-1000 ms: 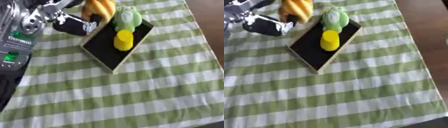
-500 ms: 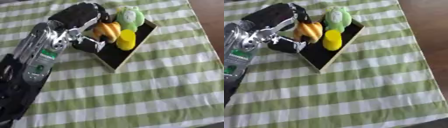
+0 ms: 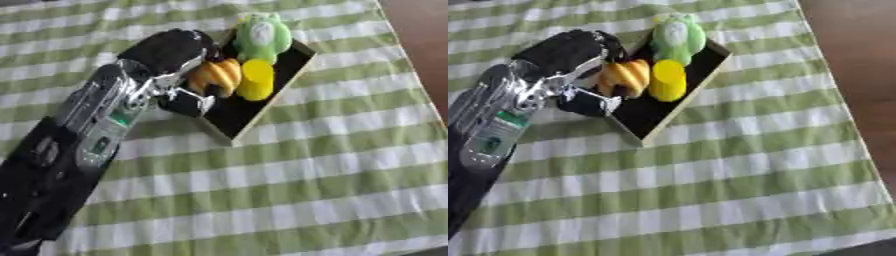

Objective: Pick up objects on the table and place them in the box.

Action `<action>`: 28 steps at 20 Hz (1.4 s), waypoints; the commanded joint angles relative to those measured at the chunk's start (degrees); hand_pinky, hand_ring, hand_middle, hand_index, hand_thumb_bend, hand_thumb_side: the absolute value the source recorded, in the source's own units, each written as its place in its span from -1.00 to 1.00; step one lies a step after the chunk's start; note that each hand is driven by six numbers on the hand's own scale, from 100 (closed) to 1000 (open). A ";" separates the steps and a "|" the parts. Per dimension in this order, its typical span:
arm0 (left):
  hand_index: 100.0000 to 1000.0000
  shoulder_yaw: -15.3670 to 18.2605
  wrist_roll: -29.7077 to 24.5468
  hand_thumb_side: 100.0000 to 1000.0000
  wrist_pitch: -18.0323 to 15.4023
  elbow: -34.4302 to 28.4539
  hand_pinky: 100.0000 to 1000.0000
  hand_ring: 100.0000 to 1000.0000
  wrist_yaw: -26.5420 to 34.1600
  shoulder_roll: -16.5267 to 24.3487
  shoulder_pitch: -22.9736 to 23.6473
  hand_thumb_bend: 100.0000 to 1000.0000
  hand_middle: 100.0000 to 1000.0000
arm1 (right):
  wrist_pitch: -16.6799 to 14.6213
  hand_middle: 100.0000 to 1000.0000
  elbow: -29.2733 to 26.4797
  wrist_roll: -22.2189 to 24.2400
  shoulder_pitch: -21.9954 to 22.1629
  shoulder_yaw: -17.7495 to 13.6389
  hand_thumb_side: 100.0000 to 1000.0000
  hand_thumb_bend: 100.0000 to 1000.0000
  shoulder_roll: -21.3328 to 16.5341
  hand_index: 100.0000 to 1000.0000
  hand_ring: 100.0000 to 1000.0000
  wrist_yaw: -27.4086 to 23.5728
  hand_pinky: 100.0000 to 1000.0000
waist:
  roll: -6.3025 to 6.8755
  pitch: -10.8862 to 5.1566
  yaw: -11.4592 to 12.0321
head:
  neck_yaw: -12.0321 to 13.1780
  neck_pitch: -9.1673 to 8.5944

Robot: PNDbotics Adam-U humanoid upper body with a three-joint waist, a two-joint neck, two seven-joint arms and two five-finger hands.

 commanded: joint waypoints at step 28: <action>0.83 29.80 61.99 -0.11 1.03 -23.90 0.67 0.58 39.47 16.76 14.78 -1.00 0.49 | -3.21 0.39 -0.82 -2.77 -1.69 -1.88 0.13 -1.00 -1.59 0.57 0.69 0.81 0.81 | -1.96 -3.31 2.61 | -1.38 0.24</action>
